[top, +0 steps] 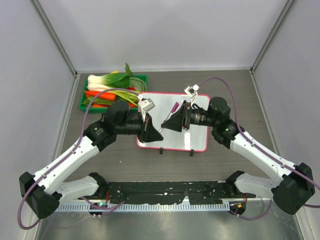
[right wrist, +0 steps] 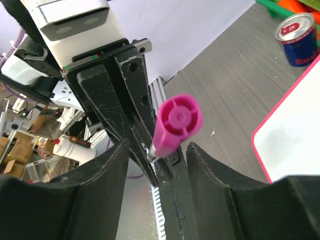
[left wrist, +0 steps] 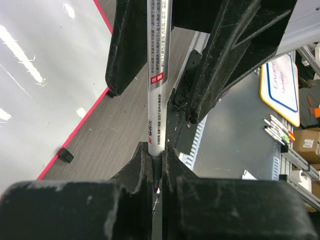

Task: Write a sentence on the whiteboard
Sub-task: Move the whiteboard stand to the center of the board.

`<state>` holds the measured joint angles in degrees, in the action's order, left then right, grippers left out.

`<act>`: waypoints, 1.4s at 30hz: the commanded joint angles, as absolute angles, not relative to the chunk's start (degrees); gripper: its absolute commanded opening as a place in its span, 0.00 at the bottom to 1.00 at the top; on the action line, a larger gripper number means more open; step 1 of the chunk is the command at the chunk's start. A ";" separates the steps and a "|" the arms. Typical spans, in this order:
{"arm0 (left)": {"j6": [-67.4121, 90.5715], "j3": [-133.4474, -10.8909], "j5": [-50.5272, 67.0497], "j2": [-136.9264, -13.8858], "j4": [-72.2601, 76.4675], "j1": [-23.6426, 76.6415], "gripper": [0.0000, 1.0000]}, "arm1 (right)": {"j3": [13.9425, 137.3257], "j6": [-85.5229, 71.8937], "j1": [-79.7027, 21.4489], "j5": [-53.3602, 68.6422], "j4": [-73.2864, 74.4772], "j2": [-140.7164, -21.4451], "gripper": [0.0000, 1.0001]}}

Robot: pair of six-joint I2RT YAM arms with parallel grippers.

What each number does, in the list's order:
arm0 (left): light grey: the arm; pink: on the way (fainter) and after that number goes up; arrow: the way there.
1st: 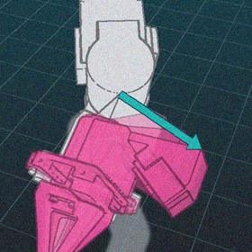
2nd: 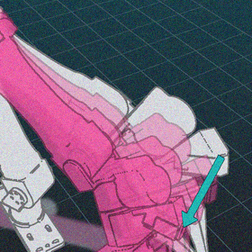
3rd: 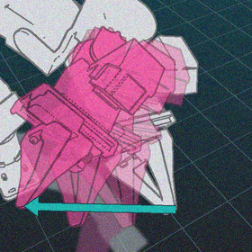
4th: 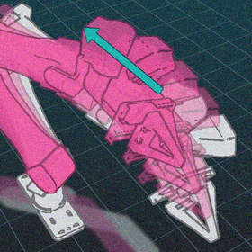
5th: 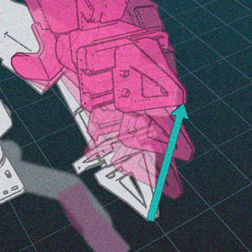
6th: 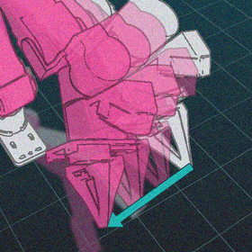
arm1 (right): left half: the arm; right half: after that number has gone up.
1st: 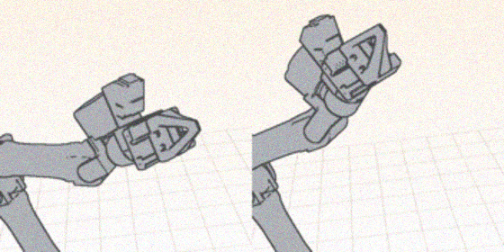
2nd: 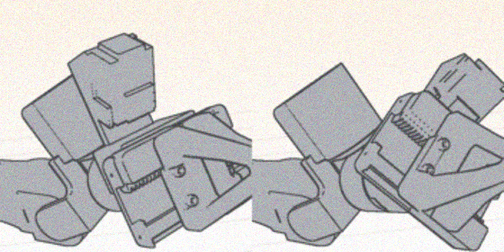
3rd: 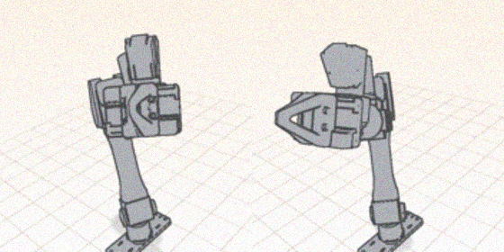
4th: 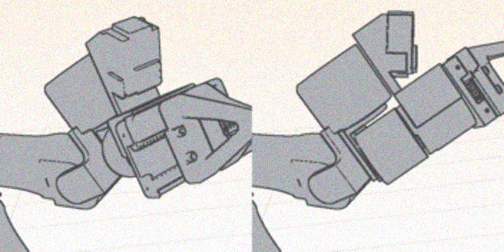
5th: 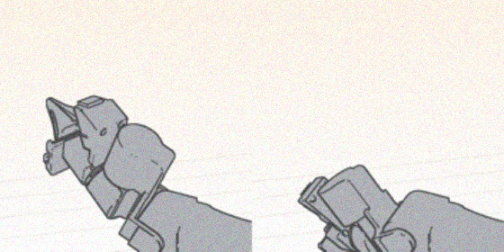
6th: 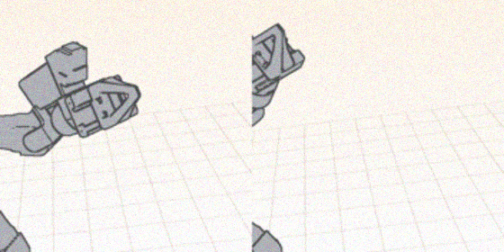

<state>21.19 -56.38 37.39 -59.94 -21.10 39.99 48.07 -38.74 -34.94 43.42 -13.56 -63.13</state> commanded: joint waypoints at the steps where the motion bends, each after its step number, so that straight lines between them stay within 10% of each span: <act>1: 22.15 -57.92 41.48 -60.21 -17.93 39.73 0.00 | 47.90 -41.22 -35.24 47.28 -20.39 -63.02 0.52; 16: 22.67 -58.62 43.06 -61.35 -17.58 39.64 0.00 | 46.85 -43.33 -35.68 51.86 -22.41 -64.42 0.40; 29: 22.41 -59.06 43.42 -61.52 -18.37 39.64 0.00 | 46.58 -42.80 -35.60 51.86 -21.10 -63.46 0.01; 34: 22.15 -59.06 42.45 -61.26 -18.98 39.64 0.00 | 46.32 -42.71 -35.51 51.24 -20.74 -62.76 0.01; 42: 22.06 -58.89 36.84 -60.30 -20.56 39.55 0.60 | 47.11 -38.24 -35.51 43.87 -11.71 -60.47 0.01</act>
